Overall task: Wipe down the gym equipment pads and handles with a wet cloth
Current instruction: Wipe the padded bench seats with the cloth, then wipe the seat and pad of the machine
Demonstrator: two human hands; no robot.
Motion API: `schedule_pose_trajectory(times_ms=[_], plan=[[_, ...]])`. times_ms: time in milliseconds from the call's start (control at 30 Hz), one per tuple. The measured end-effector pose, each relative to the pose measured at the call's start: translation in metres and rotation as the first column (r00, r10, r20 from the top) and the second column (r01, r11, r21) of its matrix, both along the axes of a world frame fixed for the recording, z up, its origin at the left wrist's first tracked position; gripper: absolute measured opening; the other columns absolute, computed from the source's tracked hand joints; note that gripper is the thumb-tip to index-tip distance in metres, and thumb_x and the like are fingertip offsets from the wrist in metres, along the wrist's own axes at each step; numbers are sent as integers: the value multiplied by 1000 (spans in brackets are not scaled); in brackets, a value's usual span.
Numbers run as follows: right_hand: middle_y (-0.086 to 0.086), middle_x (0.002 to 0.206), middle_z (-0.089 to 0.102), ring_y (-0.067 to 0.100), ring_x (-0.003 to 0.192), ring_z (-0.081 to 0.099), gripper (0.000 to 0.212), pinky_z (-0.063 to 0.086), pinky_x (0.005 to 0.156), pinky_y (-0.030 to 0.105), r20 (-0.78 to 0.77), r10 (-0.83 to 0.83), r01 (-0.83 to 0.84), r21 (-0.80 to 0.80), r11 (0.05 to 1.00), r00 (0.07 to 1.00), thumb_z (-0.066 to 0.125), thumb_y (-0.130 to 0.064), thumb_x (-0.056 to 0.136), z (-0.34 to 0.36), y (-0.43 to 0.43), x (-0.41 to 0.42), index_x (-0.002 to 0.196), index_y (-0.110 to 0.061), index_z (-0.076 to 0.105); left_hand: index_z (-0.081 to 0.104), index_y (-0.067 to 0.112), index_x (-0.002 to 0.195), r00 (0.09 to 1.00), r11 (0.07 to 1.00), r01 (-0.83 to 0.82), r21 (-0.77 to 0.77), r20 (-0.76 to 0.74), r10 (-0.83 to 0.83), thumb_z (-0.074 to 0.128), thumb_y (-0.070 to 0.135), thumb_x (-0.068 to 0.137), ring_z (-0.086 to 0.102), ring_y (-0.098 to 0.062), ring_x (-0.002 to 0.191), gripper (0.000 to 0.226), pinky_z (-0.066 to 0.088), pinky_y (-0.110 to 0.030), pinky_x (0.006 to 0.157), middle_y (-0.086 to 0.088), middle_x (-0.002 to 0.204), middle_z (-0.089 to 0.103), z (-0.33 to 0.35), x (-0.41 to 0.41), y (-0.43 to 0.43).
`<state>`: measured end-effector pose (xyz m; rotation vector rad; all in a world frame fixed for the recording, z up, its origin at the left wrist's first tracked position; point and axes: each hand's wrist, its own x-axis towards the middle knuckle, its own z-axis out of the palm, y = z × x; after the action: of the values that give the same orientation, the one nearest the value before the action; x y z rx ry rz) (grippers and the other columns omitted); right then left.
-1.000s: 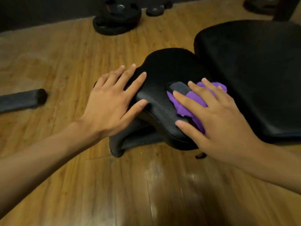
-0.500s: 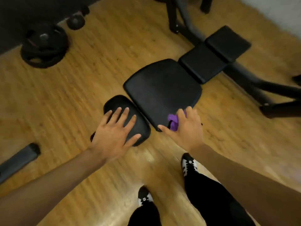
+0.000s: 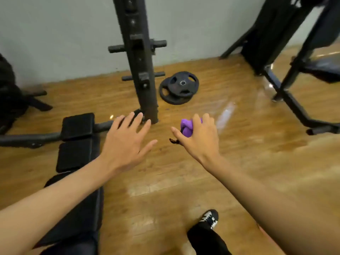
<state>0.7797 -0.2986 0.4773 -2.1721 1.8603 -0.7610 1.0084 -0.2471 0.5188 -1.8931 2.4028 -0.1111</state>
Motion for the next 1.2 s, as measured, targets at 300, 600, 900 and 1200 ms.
schedule_pose_trajectory(times_ms=[300, 600, 900, 1200], plan=[[4, 96, 46, 30, 92, 47, 73, 45, 84, 45, 26, -483, 482, 42, 875, 875, 38, -88, 77, 41, -55, -296, 89, -18, 51, 56, 16, 149, 913, 914, 405, -14, 59, -403, 20, 61, 106, 49, -39, 140, 72, 29, -55, 120, -18, 150, 56, 31, -314, -167], [-1, 94, 44, 24, 90, 45, 63, 47, 83, 43, 105, -699, 692, 105, 715, 707, 34, -87, 79, 53, -86, -500, 83, -26, 45, 60, 15, 144, 761, 759, 648, -64, 16, -649, 25, 54, 106, 53, -40, 135, 64, 34, -57, 116, -18, 145, 59, 50, -547, -270], [-4, 92, 44, 20, 90, 45, 59, 49, 80, 39, 43, -794, 774, 200, 601, 606, 38, -85, 84, 30, -202, -660, 83, -27, 50, 59, 16, 144, 609, 609, 792, -41, -7, -793, 18, 58, 106, 51, -36, 138, 70, 32, -58, 118, -16, 144, 60, 22, -733, -410], [-3, 92, 46, 21, 91, 49, 58, 50, 82, 40, 83, -862, 802, 331, 497, 500, 39, -86, 81, 16, -356, -836, 78, -29, 48, 60, 18, 142, 487, 488, 872, 35, 37, -873, 15, 60, 107, 50, -33, 137, 71, 28, -54, 121, -12, 141, 61, 5, -921, -602]])
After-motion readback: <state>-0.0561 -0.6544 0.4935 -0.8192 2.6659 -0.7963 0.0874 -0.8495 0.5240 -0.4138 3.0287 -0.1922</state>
